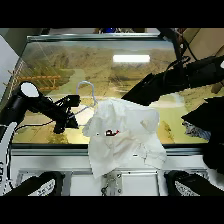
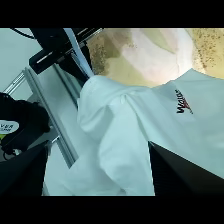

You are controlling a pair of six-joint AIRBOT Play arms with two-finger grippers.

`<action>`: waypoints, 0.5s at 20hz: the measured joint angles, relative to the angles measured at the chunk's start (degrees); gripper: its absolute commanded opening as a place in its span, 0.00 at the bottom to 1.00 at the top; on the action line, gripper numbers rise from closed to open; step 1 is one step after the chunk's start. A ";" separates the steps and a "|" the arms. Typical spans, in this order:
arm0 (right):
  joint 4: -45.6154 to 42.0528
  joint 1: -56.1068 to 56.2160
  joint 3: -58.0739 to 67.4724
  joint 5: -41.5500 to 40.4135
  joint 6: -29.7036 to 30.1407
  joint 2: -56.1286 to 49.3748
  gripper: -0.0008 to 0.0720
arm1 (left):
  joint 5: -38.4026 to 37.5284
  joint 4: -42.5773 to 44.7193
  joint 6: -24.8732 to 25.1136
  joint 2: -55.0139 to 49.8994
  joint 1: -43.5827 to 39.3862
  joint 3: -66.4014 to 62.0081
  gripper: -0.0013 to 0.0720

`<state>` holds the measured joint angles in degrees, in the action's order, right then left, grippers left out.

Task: Fold the clothes and pants, and hang the long-sleeved shirts on hangers.

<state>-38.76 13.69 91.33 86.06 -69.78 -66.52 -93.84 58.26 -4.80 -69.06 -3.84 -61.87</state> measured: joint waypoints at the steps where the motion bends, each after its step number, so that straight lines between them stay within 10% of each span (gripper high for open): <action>1: 1.11 -0.96 -0.02 0.59 1.79 0.02 0.94 | -0.04 0.00 0.00 0.00 0.00 0.00 0.04; 10: 17.99 -22.75 -14.82 14.56 35.17 0.15 0.94 | -0.63 0.00 0.00 0.00 0.00 0.00 0.04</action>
<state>-20.78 -9.06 76.51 100.62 -34.61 -66.37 -94.48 58.26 -4.80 -69.06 -3.84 -61.87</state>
